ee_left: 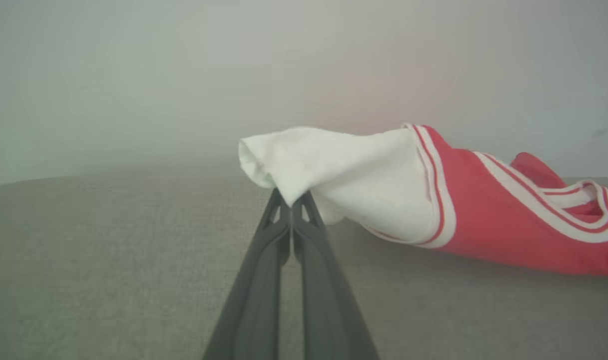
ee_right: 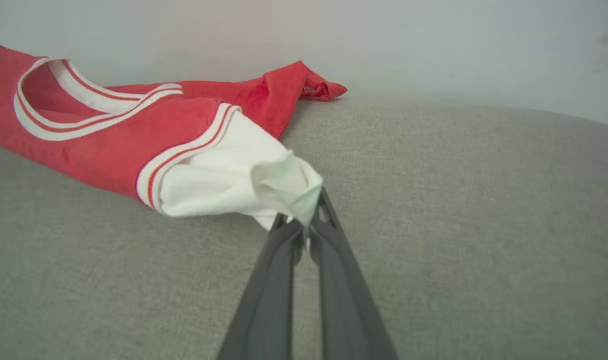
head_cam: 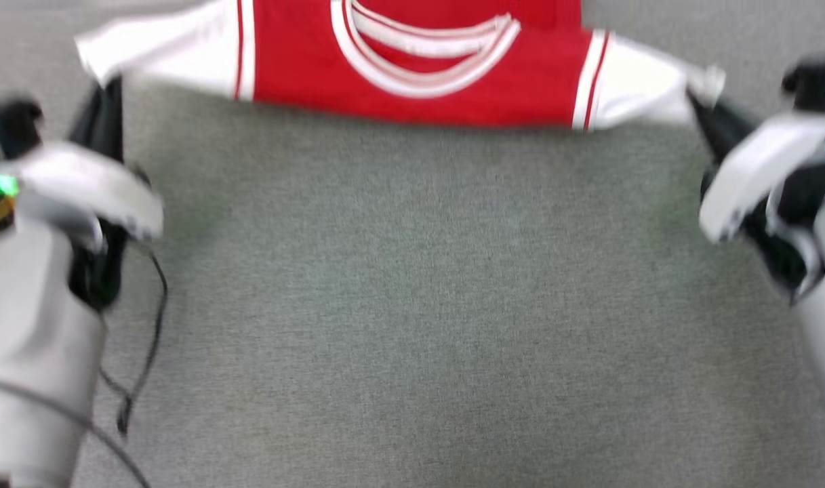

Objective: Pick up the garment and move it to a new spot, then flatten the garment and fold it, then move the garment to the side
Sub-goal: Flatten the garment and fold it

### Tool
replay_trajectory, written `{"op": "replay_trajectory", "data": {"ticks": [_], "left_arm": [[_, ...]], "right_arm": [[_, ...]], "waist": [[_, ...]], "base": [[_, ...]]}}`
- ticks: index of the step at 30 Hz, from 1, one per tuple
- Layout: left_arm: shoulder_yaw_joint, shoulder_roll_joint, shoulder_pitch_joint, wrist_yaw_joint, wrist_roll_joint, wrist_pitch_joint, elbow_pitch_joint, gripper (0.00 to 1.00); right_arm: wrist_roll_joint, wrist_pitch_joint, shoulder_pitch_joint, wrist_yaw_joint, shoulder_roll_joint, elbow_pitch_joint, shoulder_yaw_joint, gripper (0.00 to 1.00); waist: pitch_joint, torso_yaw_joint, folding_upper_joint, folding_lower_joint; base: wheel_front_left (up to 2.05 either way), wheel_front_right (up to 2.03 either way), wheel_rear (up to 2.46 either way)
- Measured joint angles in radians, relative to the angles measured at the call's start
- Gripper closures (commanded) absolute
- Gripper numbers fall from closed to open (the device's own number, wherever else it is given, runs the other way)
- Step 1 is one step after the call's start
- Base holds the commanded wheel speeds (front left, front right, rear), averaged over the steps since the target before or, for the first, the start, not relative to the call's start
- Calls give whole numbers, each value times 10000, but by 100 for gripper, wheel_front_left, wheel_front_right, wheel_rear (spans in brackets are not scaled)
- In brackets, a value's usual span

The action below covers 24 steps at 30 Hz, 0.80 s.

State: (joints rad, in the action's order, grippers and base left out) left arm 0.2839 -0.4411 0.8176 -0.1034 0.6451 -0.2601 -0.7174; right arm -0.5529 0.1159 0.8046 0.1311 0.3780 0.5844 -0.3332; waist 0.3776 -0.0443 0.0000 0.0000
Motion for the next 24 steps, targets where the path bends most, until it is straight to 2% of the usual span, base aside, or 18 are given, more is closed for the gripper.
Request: {"op": "replay_trajectory", "data": {"ticks": [6,11,19,24], "left_arm": [[-846,36,-2883,303,-19,0,1768,100],[-1210,167,-5078,803,73,0,3177,100],[-1342,431,-7969,1664,293,48,4963,100],[-1340,537,-9523,2107,460,284,5737,100]], "right_arm": [[-234,-188,-2169,0,40,-886,311,100],[-257,-284,-4097,0,-81,-1962,1014,100],[119,194,-7171,0,-888,-3916,2500,100],[445,683,-8844,0,-1626,-4945,3461,100]], "waist": [[-1031,106,0,-2],[-1876,196,0,-2],[-2858,286,1,-4],[-3266,289,0,-4]], "base": [[0,0,0],[0,0,0],[0,0,0],[0,0,0]]}}
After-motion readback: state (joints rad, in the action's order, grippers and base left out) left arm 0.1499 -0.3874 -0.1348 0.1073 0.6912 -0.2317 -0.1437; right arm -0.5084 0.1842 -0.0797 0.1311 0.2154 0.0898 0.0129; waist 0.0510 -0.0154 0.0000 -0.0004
